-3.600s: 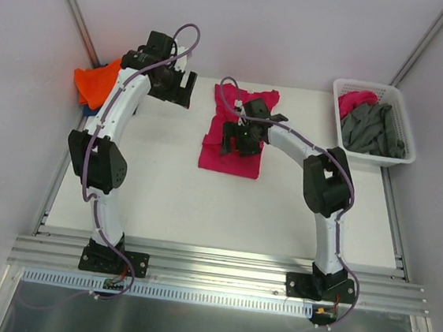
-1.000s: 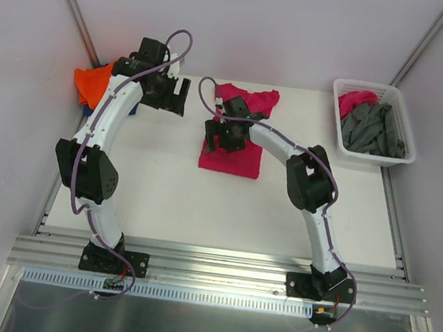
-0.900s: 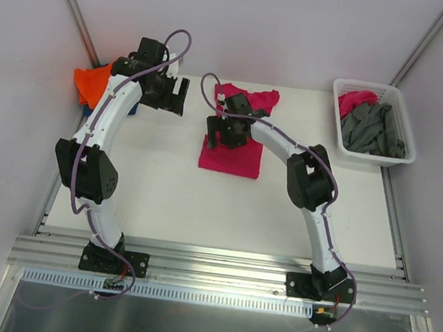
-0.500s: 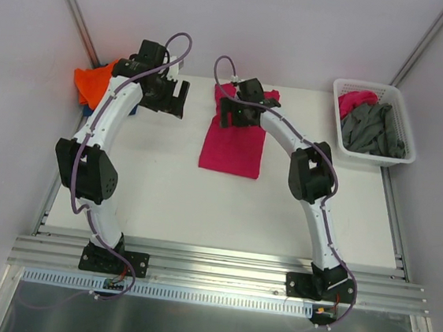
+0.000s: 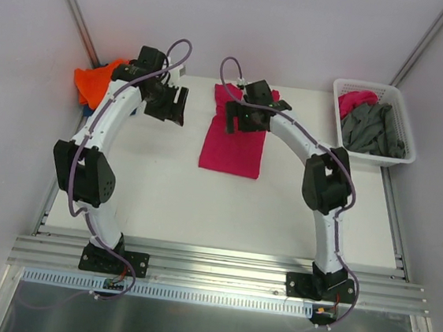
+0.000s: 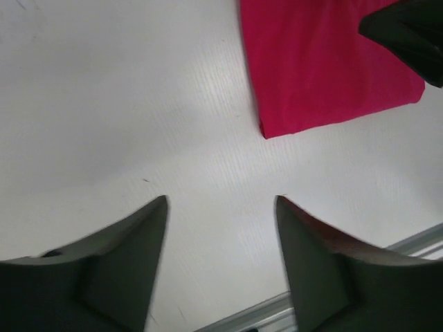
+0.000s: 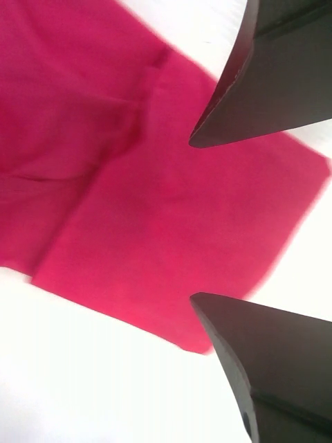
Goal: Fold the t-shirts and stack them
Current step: Fold the tshirt
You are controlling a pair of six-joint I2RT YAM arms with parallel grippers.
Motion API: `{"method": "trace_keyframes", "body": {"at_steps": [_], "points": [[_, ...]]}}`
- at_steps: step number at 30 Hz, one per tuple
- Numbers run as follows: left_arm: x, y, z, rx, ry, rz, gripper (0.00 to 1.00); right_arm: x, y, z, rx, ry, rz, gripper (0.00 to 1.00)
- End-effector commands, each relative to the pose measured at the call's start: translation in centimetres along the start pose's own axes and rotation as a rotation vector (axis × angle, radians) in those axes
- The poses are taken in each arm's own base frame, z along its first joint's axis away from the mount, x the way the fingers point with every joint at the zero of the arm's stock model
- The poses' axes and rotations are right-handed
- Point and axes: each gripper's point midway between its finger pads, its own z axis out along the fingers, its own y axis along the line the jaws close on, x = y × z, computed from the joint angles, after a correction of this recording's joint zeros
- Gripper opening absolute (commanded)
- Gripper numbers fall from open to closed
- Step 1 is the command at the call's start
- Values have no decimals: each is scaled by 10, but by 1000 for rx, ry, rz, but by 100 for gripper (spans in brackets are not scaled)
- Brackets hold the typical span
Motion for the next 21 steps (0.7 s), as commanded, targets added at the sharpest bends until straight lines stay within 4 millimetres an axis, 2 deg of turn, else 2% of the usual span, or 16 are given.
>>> {"method": "trace_keyframes", "body": {"at_steps": [1,2,3,4,5,6,7,8,9,12,13,15,16,19,21], "points": [[18,-15,17,137,77,-26,54,6,15,-62,-54,2,63,90],[19,-18,23,160,88,-36,37,16,14,-64,-58,25,93,90],[22,-18,37,182,120,-49,31,34,14,-65,-74,68,110,90],[21,-19,43,201,130,-52,26,40,9,-65,-76,84,125,89],[20,-20,56,223,151,-62,17,44,7,-64,-79,92,132,89],[19,-19,63,228,159,-60,14,53,2,-60,-70,115,139,89],[10,-19,66,233,145,-49,11,52,-6,-59,-59,112,154,86],[8,-19,72,236,150,-45,7,51,-10,-56,-58,109,158,84],[12,-15,87,233,178,-48,0,50,-13,-53,-59,106,158,83],[10,-9,108,224,199,-40,0,38,-27,-41,-40,94,167,77],[11,-9,112,227,206,-43,0,33,-28,-32,-44,93,162,73],[11,-7,125,228,217,-36,0,31,-30,-23,-40,93,160,69],[11,-6,129,228,222,-36,0,30,-30,-14,-45,99,157,65],[9,-9,137,226,224,-27,0,28,-28,-6,-52,99,152,56],[9,-13,137,237,225,-28,0,26,-18,-2,-74,99,146,55]]}}
